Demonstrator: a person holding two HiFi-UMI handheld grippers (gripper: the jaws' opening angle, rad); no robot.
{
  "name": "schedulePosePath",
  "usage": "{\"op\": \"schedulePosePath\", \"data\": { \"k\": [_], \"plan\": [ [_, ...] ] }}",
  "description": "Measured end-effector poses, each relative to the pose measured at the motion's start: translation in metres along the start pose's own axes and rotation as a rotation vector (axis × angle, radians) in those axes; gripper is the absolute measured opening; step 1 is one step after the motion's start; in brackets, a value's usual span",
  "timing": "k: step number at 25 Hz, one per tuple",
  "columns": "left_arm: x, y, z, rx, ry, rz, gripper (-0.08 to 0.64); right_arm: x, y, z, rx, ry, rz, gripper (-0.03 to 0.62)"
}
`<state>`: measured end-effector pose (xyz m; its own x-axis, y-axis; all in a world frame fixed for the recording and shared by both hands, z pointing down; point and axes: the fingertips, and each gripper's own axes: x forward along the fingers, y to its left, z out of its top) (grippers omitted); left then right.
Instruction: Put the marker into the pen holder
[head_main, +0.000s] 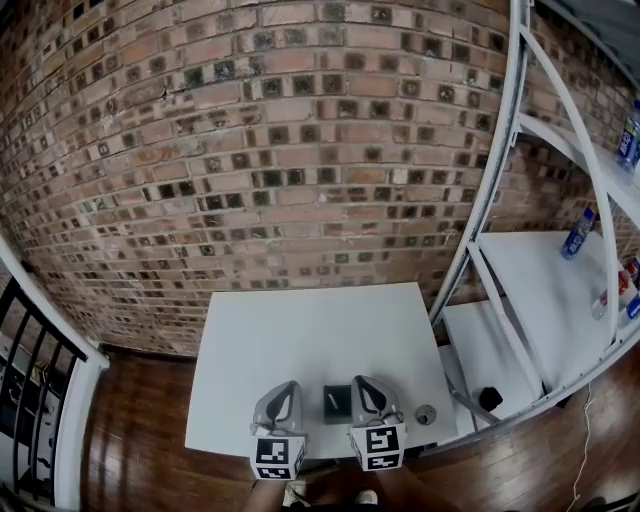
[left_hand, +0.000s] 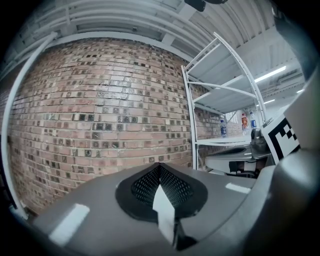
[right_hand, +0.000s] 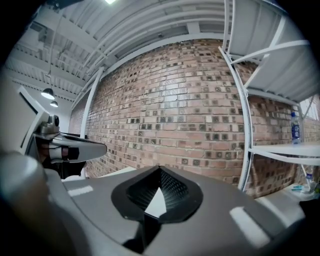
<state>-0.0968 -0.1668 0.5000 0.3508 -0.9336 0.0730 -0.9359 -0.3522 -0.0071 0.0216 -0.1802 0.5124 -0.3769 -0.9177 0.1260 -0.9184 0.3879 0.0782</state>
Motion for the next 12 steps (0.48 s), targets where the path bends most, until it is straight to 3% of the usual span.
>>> {"op": "schedulePosePath", "data": {
  "k": [12],
  "plan": [
    [-0.0011, -0.0007, 0.005, -0.004, -0.005, 0.008, 0.014, -0.0046, -0.002, 0.0049, -0.003, -0.02, -0.014, 0.002]
  ]
}}
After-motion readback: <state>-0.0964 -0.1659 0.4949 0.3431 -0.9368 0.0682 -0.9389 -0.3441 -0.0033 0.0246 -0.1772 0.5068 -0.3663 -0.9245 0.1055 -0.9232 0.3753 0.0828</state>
